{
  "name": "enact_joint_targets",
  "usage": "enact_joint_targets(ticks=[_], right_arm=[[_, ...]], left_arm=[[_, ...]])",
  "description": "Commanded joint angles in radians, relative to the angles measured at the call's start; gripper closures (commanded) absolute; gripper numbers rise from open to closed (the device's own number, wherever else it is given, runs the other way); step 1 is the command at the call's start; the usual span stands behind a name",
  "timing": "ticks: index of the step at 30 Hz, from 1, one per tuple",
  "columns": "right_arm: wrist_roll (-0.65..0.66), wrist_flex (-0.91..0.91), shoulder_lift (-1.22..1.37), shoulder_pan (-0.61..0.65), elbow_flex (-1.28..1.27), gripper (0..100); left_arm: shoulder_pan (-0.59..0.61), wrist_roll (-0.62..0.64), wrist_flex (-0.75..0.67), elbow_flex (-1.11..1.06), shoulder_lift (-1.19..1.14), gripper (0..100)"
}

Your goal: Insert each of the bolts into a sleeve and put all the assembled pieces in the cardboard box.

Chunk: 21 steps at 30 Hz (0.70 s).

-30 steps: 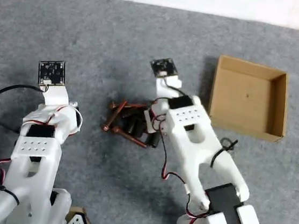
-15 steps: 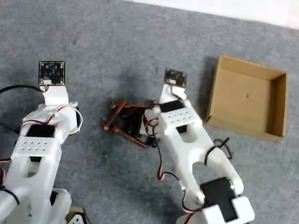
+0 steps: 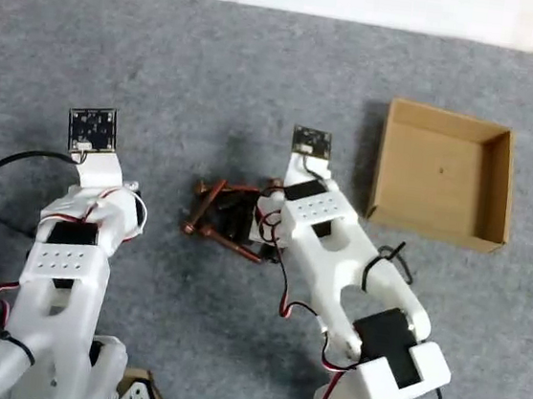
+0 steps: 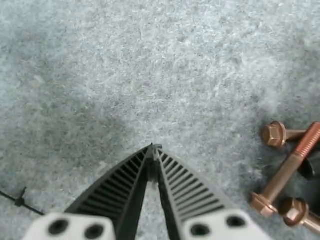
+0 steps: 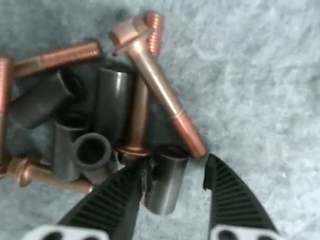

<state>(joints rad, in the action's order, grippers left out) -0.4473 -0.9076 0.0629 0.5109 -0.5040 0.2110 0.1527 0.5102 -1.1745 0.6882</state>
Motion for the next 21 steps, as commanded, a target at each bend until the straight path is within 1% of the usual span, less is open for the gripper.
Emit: enact_joint_targets(ticks=[1, 5, 12, 21], right_arm=[[-0.012, 0.018, -0.033, 0.031, 0.004, 83.3], [-0.012, 0.019, -0.033, 0.064, 0.002, 83.4], [-0.012, 0.059, -0.027, 0.067, -0.001, 83.6], [-0.012, 0.054, 0.102, 0.065, 0.008, 83.6]], left_arm=[[0.008, 0.009, -0.015, 0.002, 0.019, 99], [0.008, 0.009, -0.015, 0.002, 0.019, 99], [0.008, 0.009, -0.015, 0.002, 0.019, 99], [0.008, 0.008, -0.015, 0.002, 0.019, 99]])
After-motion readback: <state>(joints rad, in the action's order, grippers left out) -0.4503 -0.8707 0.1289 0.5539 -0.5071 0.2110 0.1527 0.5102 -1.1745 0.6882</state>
